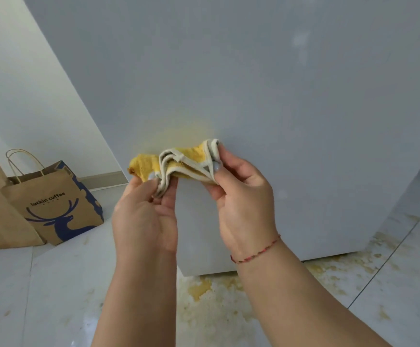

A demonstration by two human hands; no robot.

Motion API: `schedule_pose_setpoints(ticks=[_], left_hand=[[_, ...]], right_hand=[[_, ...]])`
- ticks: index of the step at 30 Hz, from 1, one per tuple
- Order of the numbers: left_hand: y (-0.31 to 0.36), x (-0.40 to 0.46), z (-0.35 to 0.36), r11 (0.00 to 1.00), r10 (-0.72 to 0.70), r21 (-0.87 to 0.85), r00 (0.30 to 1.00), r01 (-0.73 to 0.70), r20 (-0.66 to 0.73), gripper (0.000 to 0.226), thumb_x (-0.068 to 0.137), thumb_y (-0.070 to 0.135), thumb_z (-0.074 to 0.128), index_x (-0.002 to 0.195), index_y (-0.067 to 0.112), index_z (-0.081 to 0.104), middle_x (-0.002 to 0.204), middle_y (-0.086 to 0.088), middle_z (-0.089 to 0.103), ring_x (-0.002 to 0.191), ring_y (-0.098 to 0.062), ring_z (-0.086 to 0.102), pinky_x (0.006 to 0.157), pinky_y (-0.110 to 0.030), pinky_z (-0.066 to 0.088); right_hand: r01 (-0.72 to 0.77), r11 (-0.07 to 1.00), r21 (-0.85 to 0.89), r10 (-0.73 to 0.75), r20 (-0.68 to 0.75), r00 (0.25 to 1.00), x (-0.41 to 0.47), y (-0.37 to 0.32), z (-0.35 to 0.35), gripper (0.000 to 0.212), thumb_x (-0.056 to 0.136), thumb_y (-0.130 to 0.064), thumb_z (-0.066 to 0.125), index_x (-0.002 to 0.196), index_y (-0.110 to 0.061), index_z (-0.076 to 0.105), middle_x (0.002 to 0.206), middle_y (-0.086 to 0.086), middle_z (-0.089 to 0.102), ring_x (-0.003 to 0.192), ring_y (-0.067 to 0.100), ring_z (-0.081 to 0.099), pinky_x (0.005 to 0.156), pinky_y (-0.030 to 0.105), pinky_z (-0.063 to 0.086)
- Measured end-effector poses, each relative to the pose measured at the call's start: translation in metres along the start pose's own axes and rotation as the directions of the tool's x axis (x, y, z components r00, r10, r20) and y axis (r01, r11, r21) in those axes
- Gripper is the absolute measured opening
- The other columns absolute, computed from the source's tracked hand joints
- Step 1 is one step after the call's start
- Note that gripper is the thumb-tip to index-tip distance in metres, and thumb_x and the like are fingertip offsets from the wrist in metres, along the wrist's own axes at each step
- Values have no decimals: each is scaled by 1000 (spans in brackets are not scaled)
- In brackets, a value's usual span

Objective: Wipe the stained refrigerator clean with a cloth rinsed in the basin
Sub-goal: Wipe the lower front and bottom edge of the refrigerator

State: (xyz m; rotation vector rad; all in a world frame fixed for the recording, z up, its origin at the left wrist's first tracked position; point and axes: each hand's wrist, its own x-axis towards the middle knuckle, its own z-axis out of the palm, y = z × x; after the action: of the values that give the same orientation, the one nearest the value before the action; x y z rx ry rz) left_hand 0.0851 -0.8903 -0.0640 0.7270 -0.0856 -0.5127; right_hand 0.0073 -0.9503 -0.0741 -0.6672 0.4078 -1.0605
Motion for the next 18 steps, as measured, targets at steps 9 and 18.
schedule_pose_setpoints(ticks=[9, 18], left_hand=[[-1, -8, -15, 971, -165, 168, 985, 172, -53, 12, 95, 11, 50, 97, 5, 60, 94, -17, 66, 80, -29, 67, 69, -40, 59], [17, 7, 5, 913, -269, 277, 952, 300, -144, 30, 98, 20, 50, 120, 2, 58, 99, -16, 70, 83, -30, 69, 69, -44, 59]], right_hand=[[-123, 986, 113, 130, -60, 990, -8, -3, -34, 25, 94, -18, 45, 78, -9, 61, 70, 3, 64, 70, 16, 63, 73, 37, 51], [-173, 967, -186, 135, -202, 970, 9, -17, -5, 17, 94, -17, 49, 80, -18, 57, 75, 0, 58, 75, 17, 56, 72, 33, 46]])
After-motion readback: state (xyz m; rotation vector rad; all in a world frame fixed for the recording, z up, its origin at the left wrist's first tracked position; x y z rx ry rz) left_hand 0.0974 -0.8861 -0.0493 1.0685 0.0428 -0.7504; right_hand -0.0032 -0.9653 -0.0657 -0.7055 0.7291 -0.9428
